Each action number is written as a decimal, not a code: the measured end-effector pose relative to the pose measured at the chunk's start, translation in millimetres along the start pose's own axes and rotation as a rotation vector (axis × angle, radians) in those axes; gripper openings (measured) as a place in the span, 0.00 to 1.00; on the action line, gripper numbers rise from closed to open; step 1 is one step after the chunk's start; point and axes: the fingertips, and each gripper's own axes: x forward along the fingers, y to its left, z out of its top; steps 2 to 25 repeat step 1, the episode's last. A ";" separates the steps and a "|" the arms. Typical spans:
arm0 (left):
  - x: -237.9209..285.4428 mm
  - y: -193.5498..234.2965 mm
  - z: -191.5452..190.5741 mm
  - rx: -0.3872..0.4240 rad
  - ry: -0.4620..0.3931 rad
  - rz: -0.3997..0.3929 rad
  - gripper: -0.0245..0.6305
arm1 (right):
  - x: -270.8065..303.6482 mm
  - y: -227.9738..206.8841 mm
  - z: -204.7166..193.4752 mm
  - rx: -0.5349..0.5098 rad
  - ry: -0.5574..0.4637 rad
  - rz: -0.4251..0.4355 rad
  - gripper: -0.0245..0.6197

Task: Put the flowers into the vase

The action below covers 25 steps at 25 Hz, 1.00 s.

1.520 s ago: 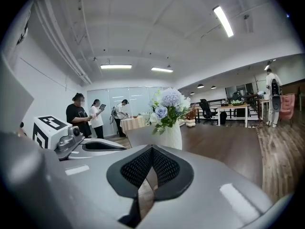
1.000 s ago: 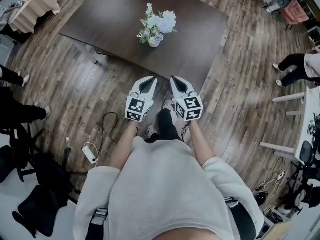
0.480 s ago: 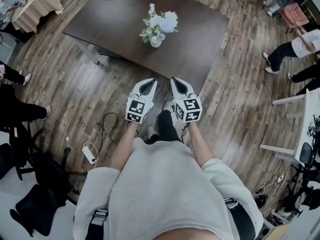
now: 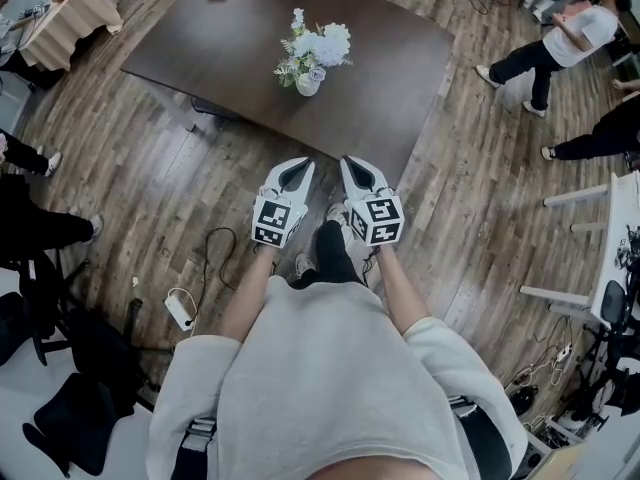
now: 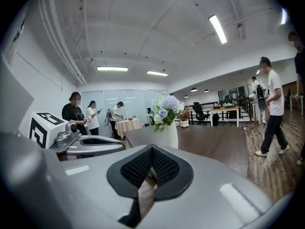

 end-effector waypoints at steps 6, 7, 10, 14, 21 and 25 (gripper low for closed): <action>0.0 -0.3 -0.4 0.000 0.000 -0.002 0.05 | 0.2 0.3 0.2 -0.001 0.000 0.000 0.03; 0.0 -0.3 -0.4 0.000 0.000 -0.002 0.05 | 0.2 0.3 0.2 -0.001 0.000 0.000 0.03; 0.0 -0.3 -0.4 0.000 0.000 -0.002 0.05 | 0.2 0.3 0.2 -0.001 0.000 0.000 0.03; 0.0 -0.3 -0.4 0.000 0.000 -0.002 0.05 | 0.2 0.3 0.2 -0.001 0.000 0.000 0.03; 0.0 -0.3 -0.4 0.000 0.000 -0.002 0.05 | 0.2 0.3 0.2 -0.001 0.000 0.000 0.03; 0.0 -0.3 -0.4 0.000 0.000 -0.002 0.05 | 0.2 0.3 0.2 -0.001 0.000 0.000 0.03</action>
